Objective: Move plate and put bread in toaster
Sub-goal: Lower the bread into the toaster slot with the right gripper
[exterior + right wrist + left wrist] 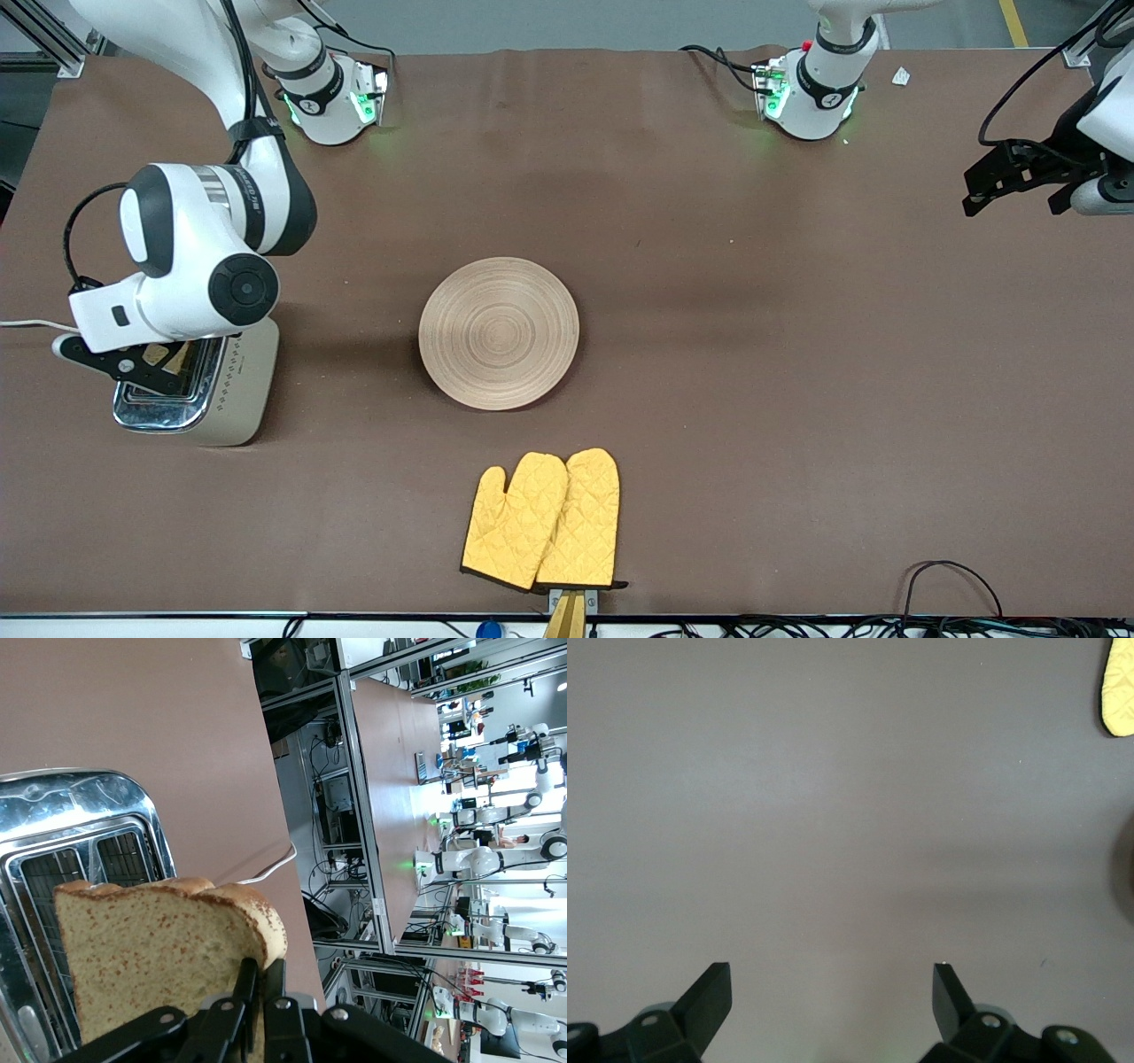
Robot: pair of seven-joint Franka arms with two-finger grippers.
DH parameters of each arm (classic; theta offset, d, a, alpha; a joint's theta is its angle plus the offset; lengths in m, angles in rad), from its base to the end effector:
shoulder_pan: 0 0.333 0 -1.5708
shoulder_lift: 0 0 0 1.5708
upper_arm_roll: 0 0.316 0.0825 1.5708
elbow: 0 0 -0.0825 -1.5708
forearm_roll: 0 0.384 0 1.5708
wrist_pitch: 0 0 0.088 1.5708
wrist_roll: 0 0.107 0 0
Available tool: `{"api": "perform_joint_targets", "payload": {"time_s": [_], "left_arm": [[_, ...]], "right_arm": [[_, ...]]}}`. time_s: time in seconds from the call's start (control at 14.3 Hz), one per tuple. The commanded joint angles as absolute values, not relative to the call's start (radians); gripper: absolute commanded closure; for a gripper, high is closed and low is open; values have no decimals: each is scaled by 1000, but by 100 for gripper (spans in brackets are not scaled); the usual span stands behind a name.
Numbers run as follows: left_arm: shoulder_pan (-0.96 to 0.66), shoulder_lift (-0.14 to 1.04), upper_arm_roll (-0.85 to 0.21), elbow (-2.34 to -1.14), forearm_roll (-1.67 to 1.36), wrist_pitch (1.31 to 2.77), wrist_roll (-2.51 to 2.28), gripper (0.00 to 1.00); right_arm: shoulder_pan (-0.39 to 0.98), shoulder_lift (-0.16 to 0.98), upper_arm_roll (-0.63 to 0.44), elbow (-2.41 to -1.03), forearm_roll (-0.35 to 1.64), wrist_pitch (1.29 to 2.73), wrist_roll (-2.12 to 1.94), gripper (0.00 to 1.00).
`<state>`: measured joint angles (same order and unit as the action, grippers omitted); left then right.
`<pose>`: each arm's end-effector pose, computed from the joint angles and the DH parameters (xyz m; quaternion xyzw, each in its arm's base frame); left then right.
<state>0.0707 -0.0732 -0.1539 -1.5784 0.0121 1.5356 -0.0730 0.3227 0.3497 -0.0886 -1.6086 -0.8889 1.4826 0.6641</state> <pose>0.5264 -0.0460 0.6570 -0.9998 0.0047 -0.0156 0.0105 0.6202 0.0633 0.4400 0.8642 -0.1243 -0.0003 0.4875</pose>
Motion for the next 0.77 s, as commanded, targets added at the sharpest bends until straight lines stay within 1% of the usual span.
{"api": "perform_joint_targets", "payload": {"time_s": [0.0, 0.28, 0.49, 0.7], "left_arm": [[77, -94, -152, -1583, 0, 1522, -55, 0], [77, -95, -126, -1565, -14, 1497, -52, 0], [77, -80, -124, -1522, -15, 1491, -72, 0], [77, -63, -123, -1520, -6, 1488, -58, 0]], "right_arm": [[305, 333, -74, -1658, -936, 1515, 684, 100], [279, 331, -74, -1715, -966, 1575, 681, 100], [270, 334, -74, -1718, -968, 1594, 681, 100], [272, 345, -72, -1718, -977, 1595, 683, 100]]}}
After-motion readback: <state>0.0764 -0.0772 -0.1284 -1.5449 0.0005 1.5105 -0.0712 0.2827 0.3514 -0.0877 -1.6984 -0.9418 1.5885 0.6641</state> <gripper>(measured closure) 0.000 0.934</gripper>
